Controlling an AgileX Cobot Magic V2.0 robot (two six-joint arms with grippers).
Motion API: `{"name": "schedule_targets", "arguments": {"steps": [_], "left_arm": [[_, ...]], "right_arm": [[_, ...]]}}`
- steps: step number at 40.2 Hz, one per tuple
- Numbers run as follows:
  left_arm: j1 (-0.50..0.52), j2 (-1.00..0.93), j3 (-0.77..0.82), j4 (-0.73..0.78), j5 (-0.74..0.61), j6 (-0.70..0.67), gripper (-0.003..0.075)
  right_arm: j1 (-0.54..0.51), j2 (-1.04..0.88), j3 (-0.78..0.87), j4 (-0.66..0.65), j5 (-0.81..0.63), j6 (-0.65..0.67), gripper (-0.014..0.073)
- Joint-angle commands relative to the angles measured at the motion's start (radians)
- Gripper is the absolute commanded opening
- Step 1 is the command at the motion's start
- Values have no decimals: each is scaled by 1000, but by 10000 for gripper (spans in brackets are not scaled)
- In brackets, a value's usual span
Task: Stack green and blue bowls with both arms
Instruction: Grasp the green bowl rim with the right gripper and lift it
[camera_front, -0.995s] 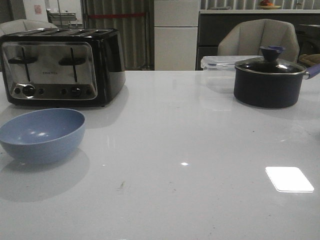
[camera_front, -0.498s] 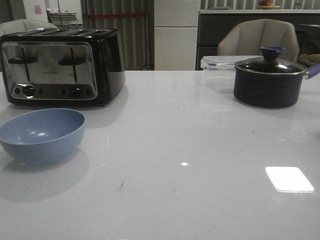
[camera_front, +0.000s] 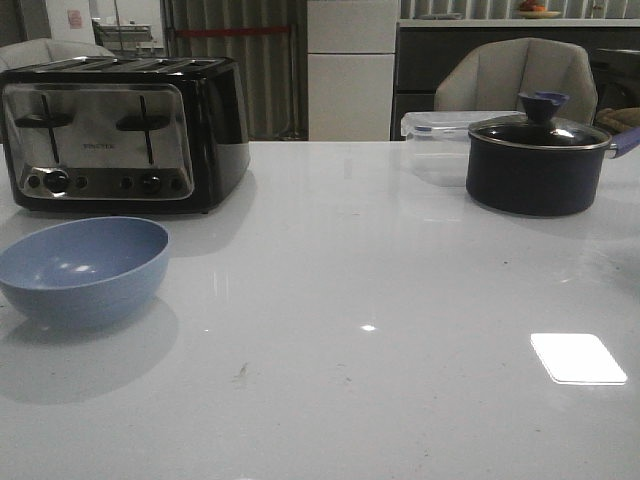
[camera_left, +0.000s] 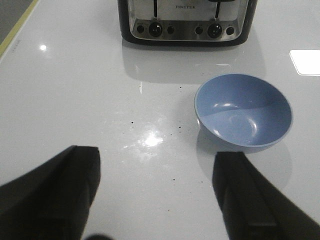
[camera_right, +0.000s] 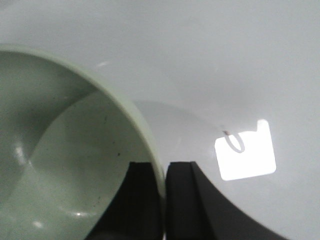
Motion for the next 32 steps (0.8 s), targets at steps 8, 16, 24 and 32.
{"name": "schedule_targets", "arguments": {"steps": [8,16,24,32], "left_arm": [[1,11,-35,-7,-73,0,531],[1,11,-35,-7,-73,0,531],[1,11,-35,-7,-73,0,531],[1,11,-35,-7,-73,0,531]], "right_arm": [[313,-100,-155,29,118,-30,83],[547,-90,-163,29,100,-30,83],[723,-50,-161,29,83,-30,83],[817,15,-161,30,73,-30,83]]}}
